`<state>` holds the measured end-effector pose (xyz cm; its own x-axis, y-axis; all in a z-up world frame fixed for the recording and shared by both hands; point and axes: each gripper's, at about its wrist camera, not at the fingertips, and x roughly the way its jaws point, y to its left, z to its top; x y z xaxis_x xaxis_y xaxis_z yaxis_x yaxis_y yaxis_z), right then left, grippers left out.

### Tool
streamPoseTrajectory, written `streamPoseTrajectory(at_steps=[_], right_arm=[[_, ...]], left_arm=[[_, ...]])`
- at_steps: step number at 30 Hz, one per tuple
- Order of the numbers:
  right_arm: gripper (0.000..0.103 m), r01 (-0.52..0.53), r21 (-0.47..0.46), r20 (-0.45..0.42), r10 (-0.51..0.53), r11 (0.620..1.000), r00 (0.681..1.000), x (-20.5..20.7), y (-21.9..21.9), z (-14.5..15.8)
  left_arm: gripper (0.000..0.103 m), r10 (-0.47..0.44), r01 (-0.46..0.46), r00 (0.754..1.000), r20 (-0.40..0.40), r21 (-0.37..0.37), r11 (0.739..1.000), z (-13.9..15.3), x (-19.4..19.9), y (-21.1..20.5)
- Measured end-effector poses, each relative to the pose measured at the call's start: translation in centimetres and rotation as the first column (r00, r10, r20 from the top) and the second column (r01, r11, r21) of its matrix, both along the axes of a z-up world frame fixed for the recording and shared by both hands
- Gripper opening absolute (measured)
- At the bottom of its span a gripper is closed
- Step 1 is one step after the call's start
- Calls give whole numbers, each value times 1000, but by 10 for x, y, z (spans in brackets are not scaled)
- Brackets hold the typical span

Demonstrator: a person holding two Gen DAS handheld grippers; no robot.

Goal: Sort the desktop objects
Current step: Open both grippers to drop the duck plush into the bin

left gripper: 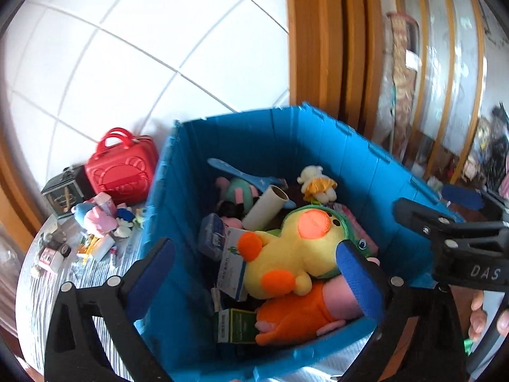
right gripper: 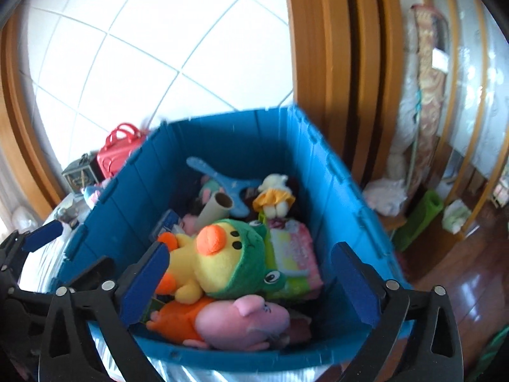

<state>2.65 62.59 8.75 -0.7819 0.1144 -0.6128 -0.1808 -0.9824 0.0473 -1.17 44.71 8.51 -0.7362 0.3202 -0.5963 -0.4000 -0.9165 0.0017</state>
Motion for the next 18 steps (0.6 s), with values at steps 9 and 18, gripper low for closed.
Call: streamPoseTrajectory(at_steps=[9, 18], right_arm=[[103, 88, 109, -130, -73, 990, 989, 67, -53, 18], [103, 119, 134, -80, -109, 984, 991, 90, -92, 4]], left_arm=[[103, 68, -66, 997, -35, 57, 996, 7, 39, -61], [103, 66, -64, 998, -19, 81, 995, 7, 63, -103]])
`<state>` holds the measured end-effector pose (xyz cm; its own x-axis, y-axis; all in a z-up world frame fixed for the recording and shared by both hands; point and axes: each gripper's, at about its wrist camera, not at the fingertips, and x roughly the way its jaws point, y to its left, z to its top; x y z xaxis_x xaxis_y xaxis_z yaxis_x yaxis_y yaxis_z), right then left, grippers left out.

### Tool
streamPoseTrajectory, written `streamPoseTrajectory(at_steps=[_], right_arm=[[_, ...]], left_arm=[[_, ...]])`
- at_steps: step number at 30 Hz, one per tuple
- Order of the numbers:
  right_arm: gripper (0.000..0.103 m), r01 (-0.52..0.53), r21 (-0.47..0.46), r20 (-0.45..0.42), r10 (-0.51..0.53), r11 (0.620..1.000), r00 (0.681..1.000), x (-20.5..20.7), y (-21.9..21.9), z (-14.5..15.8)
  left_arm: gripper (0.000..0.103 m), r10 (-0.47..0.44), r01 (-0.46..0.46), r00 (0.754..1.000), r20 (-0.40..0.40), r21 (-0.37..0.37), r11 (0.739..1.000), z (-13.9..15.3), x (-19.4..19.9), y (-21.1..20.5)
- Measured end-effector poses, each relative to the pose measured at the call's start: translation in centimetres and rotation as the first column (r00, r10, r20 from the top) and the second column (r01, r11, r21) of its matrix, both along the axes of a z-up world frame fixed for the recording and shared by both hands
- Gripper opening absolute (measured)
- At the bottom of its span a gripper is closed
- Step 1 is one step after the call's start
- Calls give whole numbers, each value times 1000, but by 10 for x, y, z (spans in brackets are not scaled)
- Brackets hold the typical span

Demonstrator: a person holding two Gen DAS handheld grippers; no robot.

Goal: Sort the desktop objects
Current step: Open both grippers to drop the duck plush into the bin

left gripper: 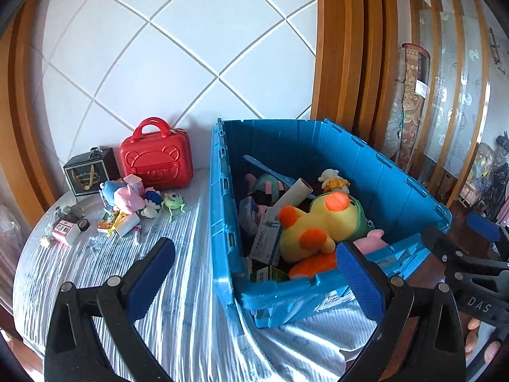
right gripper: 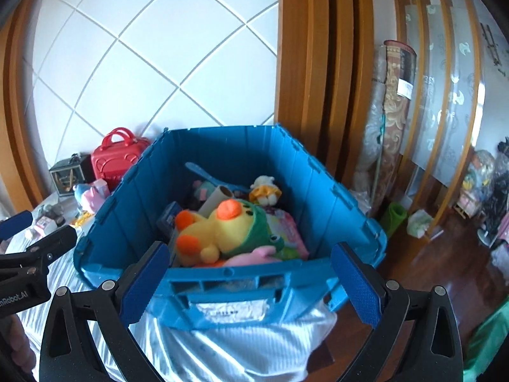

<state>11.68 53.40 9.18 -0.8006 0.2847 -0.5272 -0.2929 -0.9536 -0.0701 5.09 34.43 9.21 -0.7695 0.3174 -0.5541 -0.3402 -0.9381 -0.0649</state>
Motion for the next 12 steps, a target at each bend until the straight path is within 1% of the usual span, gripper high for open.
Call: streamPoseTrajectory(at_steps=[5, 12], right_arm=[[103, 8, 1, -1, -8, 1000, 1000, 13, -13, 0], [103, 31, -1, -8, -31, 1000, 999, 27, -16, 3]], left_arm=[[103, 0, 0, 1000, -1, 6, 1000, 2, 10, -13], [103, -22, 22, 1000, -6, 16, 1000, 5, 24, -21]])
